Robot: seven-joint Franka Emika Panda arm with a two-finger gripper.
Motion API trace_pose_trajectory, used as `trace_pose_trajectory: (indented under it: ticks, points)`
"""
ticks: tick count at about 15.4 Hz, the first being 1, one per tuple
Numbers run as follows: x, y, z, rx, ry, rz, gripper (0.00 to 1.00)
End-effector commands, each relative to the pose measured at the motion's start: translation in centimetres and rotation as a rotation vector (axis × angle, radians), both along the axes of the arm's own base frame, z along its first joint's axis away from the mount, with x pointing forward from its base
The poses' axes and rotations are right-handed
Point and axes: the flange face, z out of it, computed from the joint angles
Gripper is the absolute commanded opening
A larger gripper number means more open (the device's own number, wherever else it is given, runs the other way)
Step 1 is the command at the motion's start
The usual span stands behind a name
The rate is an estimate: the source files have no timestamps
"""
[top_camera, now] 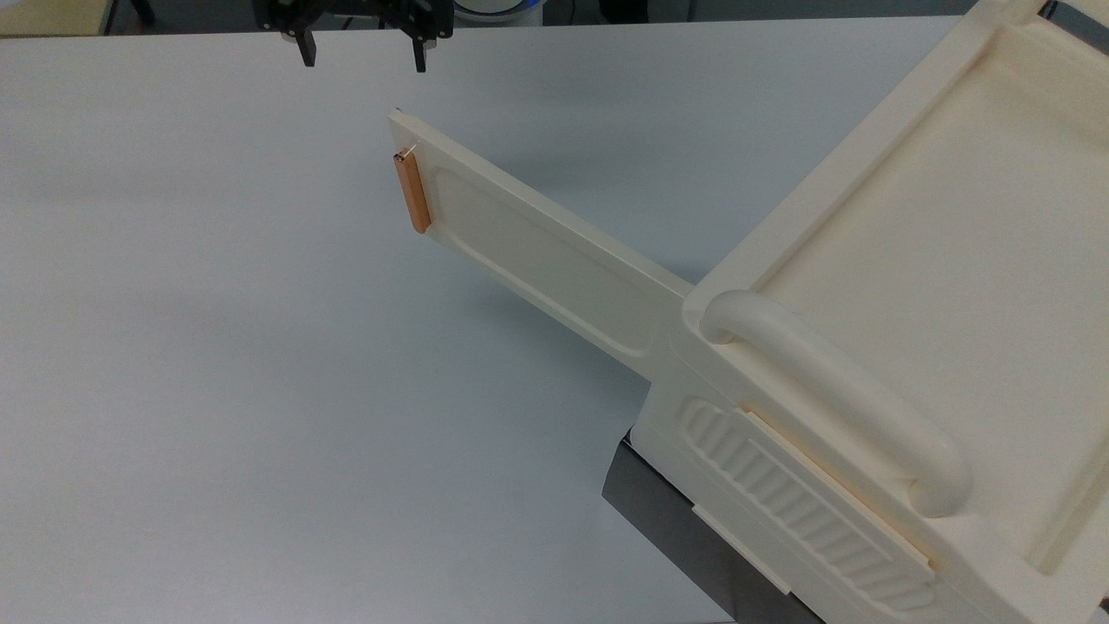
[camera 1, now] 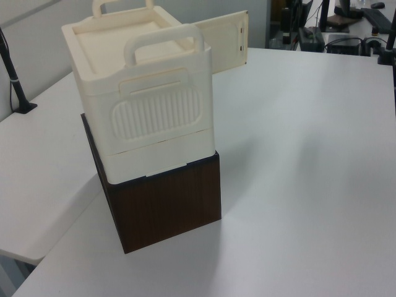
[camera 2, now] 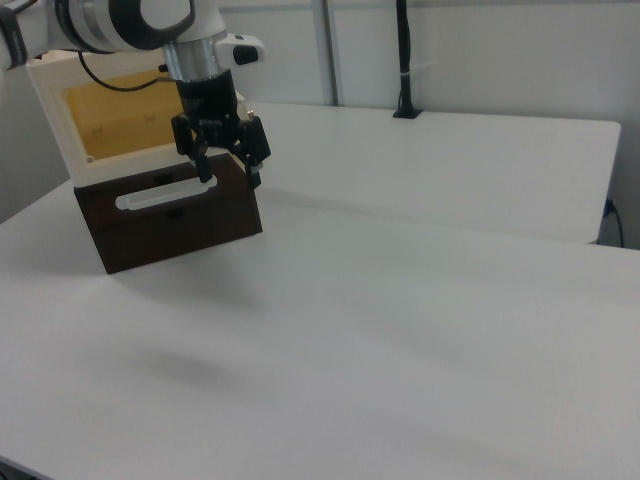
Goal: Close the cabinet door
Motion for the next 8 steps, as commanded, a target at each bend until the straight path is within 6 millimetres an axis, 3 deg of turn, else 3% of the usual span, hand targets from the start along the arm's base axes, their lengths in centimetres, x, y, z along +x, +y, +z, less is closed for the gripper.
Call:
trace_pose_trajectory:
  ticks: [1,5,6,8]
  points:
    - [-0.45,-0.17,0.37,0.011,-0.023,-0.007,1.00]
    - [-0.45,-0.17,0.37,0.011,-0.023,-0.007,1.00]
    - [-0.45,-0.17,0.37,0.011,-0.023,-0.007,0.95]
    - [-0.45,-0.17,0.37,0.011,-0.022,-0.005,0.68]
